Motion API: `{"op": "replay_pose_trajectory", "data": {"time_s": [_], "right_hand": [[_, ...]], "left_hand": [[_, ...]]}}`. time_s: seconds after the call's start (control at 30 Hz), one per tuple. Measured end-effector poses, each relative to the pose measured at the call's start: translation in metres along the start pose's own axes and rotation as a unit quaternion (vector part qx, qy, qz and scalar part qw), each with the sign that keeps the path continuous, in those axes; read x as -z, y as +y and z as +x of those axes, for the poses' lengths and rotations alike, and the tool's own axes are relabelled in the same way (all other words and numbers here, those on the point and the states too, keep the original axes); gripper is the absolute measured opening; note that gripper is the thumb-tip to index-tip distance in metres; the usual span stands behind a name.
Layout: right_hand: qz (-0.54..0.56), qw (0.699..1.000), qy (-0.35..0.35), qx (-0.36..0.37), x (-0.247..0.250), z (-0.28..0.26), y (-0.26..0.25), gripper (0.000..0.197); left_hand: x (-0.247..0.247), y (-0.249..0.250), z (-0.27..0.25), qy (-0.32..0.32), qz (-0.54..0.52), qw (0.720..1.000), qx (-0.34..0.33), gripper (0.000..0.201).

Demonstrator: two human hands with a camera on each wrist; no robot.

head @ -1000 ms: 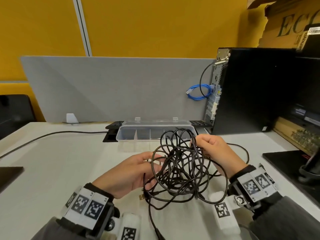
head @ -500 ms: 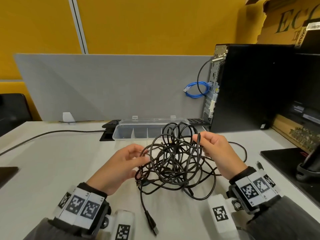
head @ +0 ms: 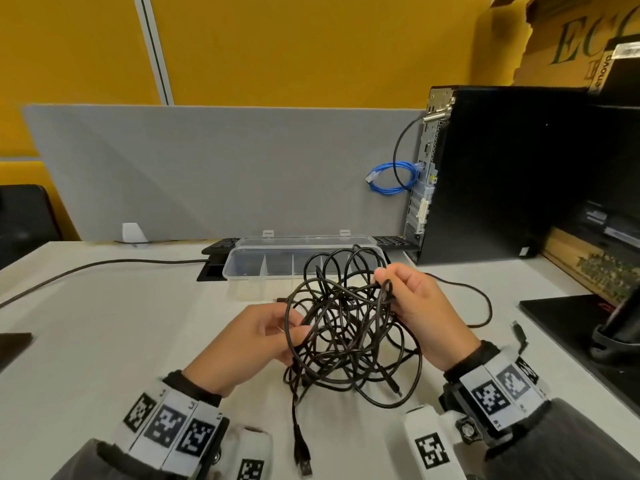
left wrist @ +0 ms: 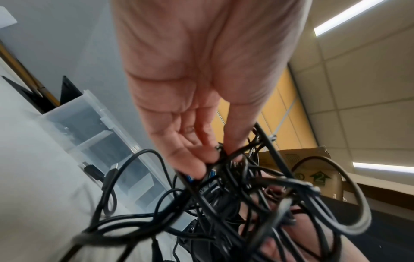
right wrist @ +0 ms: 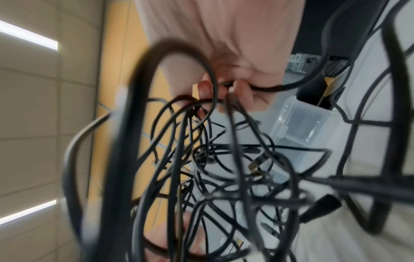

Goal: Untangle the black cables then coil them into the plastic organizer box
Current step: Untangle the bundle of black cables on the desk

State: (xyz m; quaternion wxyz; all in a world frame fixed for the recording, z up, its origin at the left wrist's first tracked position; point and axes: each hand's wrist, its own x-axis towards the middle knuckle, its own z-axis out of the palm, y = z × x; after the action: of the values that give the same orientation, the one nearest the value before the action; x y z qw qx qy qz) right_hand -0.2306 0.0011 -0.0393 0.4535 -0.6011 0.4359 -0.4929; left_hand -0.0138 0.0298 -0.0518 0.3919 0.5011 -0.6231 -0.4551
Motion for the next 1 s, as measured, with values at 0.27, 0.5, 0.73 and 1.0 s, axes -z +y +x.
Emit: {"op": "replay_pose_trajectory", "data": {"time_s": [0.27, 0.5, 0.73, 1.0], "right_hand": [[-0.046, 0.997, -0.049, -0.042, 0.009, 0.003, 0.003, 0.011], [-0.045, 0.996, -0.069, -0.046, 0.009, 0.003, 0.003, 0.008], [-0.009, 0.993, -0.112, -0.032, 0.004, -0.002, 0.001, 0.006], [-0.027, 0.992, -0.125, -0.021, 0.003, -0.004, 0.0, 0.009]], "left_hand": [[0.008, 0.005, 0.001, -0.028, -0.182, 0.982, 0.048, 0.014], [0.011, 0.003, 0.001, 0.035, -0.122, 0.992, 0.021, 0.025], [0.017, 0.0, -0.001, 0.147, 0.185, 0.972, -0.015, 0.012], [0.015, 0.011, -0.007, 0.186, 0.253, 0.948, -0.045, 0.012]]}}
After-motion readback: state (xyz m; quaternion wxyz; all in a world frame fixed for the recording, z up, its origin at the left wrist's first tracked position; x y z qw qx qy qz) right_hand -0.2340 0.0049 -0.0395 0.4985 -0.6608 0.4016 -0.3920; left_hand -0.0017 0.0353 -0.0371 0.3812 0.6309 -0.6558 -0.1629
